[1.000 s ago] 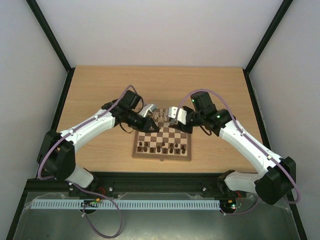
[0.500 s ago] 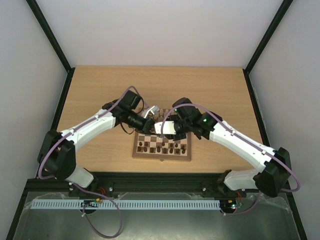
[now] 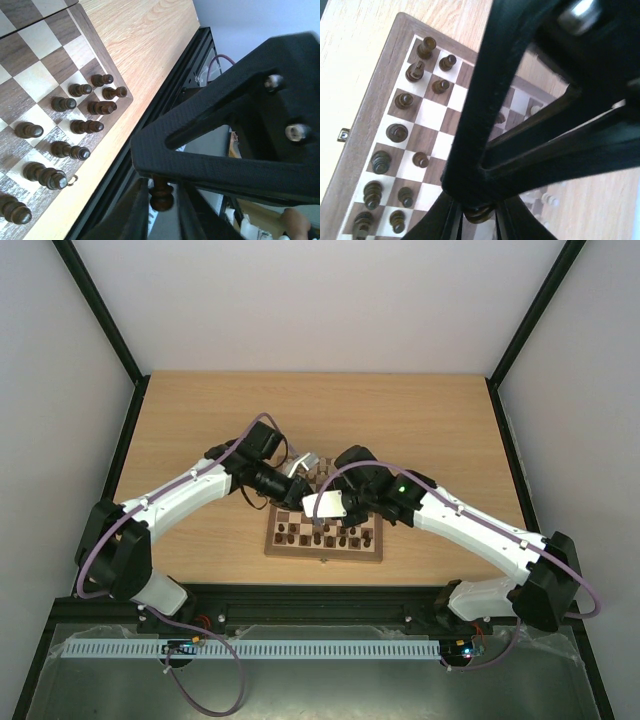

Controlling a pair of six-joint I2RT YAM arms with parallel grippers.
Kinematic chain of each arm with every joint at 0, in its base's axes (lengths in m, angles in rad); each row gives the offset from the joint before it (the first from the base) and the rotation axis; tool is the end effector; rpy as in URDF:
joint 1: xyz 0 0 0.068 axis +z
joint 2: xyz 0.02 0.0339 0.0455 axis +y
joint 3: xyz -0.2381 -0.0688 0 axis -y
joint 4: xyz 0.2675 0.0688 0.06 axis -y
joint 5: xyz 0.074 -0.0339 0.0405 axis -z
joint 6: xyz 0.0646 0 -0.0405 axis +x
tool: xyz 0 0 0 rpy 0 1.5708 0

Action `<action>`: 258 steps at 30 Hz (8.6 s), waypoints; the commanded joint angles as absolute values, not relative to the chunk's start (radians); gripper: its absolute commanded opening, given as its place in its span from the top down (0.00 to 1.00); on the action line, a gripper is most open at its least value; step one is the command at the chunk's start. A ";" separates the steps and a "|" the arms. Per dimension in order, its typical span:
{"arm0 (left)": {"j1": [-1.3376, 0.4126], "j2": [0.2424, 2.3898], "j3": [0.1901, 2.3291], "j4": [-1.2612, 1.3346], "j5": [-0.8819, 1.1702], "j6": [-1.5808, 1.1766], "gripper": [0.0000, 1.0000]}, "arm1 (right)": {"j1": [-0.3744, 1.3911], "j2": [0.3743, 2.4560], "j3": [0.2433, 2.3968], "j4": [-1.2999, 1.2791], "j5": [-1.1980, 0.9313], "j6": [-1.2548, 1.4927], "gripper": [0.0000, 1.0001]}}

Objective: Set up the chess pieces on the board

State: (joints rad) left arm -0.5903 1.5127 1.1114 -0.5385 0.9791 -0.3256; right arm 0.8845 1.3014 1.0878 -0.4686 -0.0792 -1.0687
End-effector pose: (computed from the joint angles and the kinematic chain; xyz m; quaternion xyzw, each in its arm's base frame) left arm 0.2533 -0.2342 0.2131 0.2553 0.8124 -0.5220 0.0480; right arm 0.2104 0.2649 0.2577 -0.7571 0.4910 -0.0039 0.4310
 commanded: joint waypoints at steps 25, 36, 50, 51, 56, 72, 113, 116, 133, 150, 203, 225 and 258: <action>-0.715 0.988 0.691 0.228 0.602 -0.371 0.50 | 0.617 1.267 1.084 -0.418 -0.931 -0.289 0.91; -0.727 1.021 0.697 0.235 0.656 -0.377 0.67 | 0.618 1.252 1.066 -0.410 -0.931 -0.281 0.88; -0.727 1.038 0.704 0.155 0.673 -0.343 0.79 | 0.609 1.242 1.048 -0.380 -0.942 -0.261 0.88; -0.727 1.041 0.704 0.151 0.675 -0.342 0.79 | 0.609 1.241 1.048 -0.380 -0.942 -0.261 0.88; -0.727 1.047 0.702 0.142 0.676 -0.340 0.85 | 0.607 1.237 1.037 -0.371 -0.941 -0.256 0.88; -0.716 1.146 0.765 -0.046 0.363 -0.233 0.90 | 0.431 1.130 0.874 -0.352 -0.861 -0.305 0.43; -0.894 1.587 0.916 -0.215 0.122 -0.184 0.86 | 0.394 1.015 0.753 -0.309 -0.592 -0.276 0.38; -0.896 1.593 0.917 -0.215 0.131 -0.182 0.86 | 0.394 1.017 0.752 -0.311 -0.591 -0.278 0.38; -0.905 1.622 0.923 -0.208 0.150 -0.184 0.84 | 0.394 1.028 0.750 -0.318 -0.601 -0.293 0.37; -0.906 1.592 0.930 -0.227 0.121 -0.193 0.76 | 0.394 1.035 0.753 -0.328 -0.615 -0.299 0.37; -0.671 1.767 1.240 -0.511 0.263 0.154 0.50 | 0.422 1.049 0.786 -0.352 -0.564 -0.286 0.48; -0.658 1.858 1.214 -0.503 0.229 0.147 0.54 | 0.422 1.052 0.779 -0.360 -0.569 -0.301 0.48; -0.719 1.750 1.044 -0.412 0.031 0.016 0.67 | 0.422 1.055 0.776 -0.359 -0.569 -0.304 0.47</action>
